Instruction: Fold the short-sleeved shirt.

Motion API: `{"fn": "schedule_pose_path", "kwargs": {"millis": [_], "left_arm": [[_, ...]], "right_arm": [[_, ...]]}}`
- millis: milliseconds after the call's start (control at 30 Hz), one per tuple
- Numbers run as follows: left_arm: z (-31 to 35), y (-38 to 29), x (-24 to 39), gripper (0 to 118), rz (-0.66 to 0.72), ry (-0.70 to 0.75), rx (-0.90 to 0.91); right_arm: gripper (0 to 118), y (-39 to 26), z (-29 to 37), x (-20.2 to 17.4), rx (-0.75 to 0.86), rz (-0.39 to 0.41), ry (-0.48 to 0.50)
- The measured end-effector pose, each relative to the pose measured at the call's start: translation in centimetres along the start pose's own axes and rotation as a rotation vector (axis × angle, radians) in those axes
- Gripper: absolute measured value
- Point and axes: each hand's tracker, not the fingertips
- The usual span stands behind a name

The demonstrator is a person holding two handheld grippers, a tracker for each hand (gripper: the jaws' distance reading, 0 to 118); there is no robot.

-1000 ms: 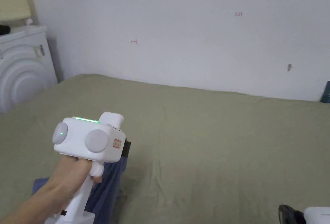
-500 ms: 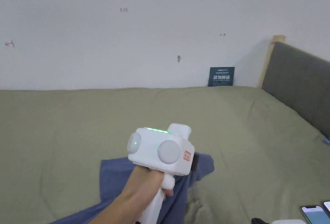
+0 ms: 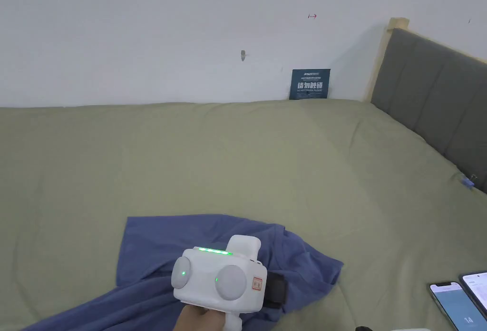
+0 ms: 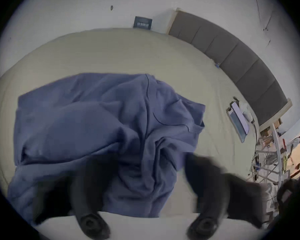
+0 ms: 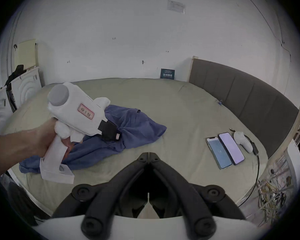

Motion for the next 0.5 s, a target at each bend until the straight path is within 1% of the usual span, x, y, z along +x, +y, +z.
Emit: {"fn": "schedule_pose_path", "kwargs": {"millis": [33,133,200,233,267,300,333,400,500], "left_arm": [[1.5,-0.4,-0.3,110,-0.004,-0.001,0.039],[7.9,-1.8,-1.7,110,-0.01,0.052,0.117],[13.1,-3.6,-3.1,109,-0.001,0.089,0.208],[16.0,-4.9,-3.8,101,0.008,0.134,0.249],[19.1,-6.0,-4.6,82,0.023,0.165,0.299],[21.6,-7.4,-5.2,49,0.049,0.208,0.354],[24.1,-8.9,-5.9,2,0.071,0.248,0.391],[29.4,-12.0,-6.8,1,0.15,0.337,0.482],[35.0,-16.2,-7.9,1,0.221,0.42,0.553]], "right_arm": [[0,0.1,0.0,-0.1,0.004,0.002,0.003],[0,0.5,0.4,-0.5,0.02,0.001,0.019],[0,0.8,0.7,-0.9,0.032,0.002,0.028],[0,1.0,1.1,-1.4,0.045,0.005,0.034],[0,1.1,1.4,-1.7,0.052,0.006,0.039],[0,1.2,1.8,-1.9,0.061,0.005,0.046],[0,1.4,2.1,-2.1,0.072,0.003,0.053],[0,1.6,3.2,-2.8,0.092,0.003,0.063],[0,1.9,4.5,-3.7,0.113,0.009,0.079]]}}
